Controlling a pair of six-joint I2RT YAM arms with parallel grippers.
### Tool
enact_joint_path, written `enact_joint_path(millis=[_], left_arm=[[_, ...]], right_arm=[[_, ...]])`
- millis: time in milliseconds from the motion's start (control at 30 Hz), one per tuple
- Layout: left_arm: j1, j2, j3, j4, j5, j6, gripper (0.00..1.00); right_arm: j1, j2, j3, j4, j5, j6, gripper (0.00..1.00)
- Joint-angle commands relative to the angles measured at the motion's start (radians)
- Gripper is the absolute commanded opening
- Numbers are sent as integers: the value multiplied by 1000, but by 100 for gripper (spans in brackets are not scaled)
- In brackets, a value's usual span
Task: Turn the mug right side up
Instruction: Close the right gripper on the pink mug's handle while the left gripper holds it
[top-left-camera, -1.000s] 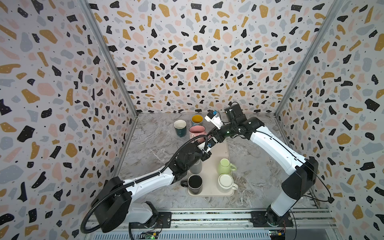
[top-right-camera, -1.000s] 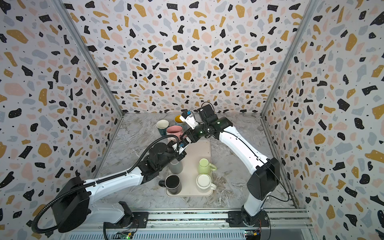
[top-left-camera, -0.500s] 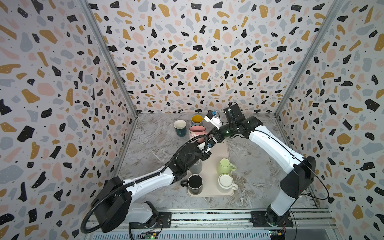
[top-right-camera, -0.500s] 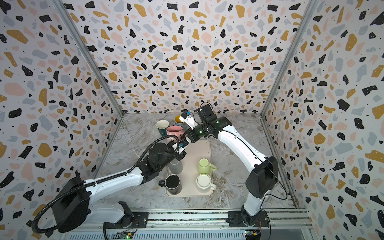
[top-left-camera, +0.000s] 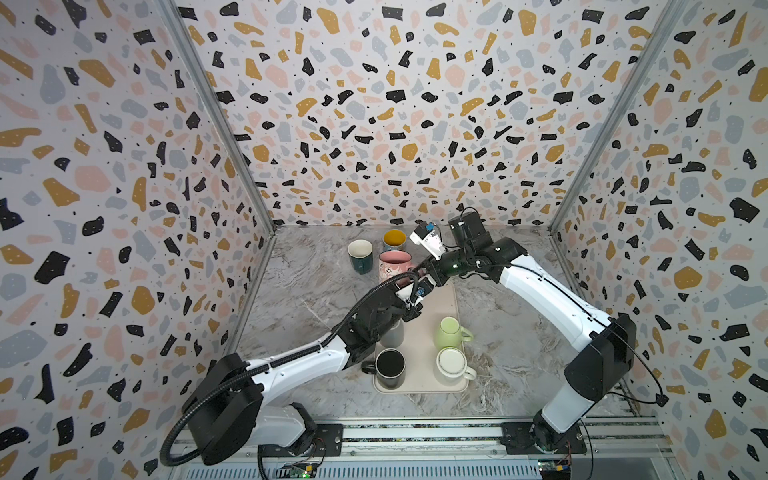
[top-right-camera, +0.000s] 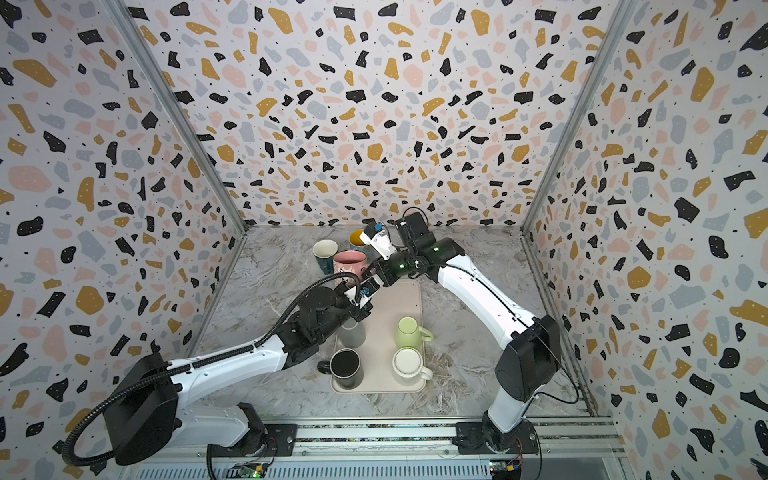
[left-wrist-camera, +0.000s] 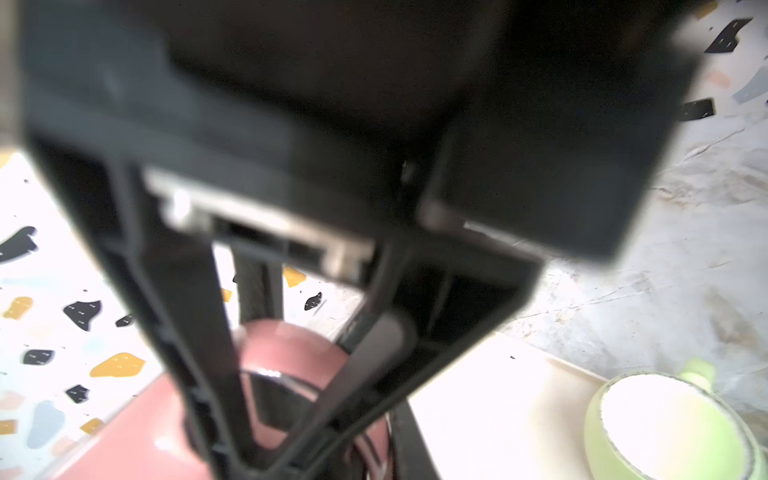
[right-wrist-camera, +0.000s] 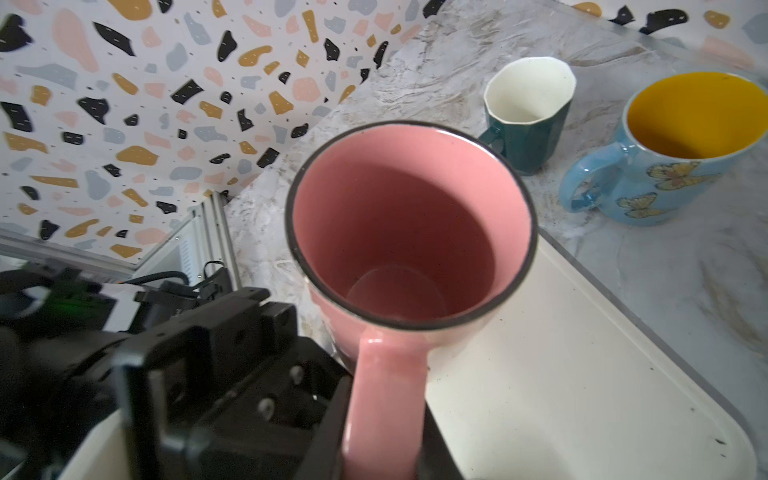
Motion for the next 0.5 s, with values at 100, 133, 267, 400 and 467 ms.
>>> enact_joint_path(millis=[100, 133, 267, 400, 467], left_arm=[[-2, -62, 51, 166, -60, 19, 25], [-2, -62, 51, 164, -61, 19, 25], [-2, -67, 51, 154, -67, 21, 26], [-2, -75, 54, 135, -88, 21, 26], [-1, -80, 60, 121, -104, 18, 26]], right_arm=[[-3, -31, -16, 35, 80, 2, 0], [-3, -33, -17, 39, 82, 3, 0], [-9, -48, -32, 77, 101, 17, 0], [-21, -60, -56, 118, 115, 28, 0], [-24, -63, -66, 136, 139, 33, 0]])
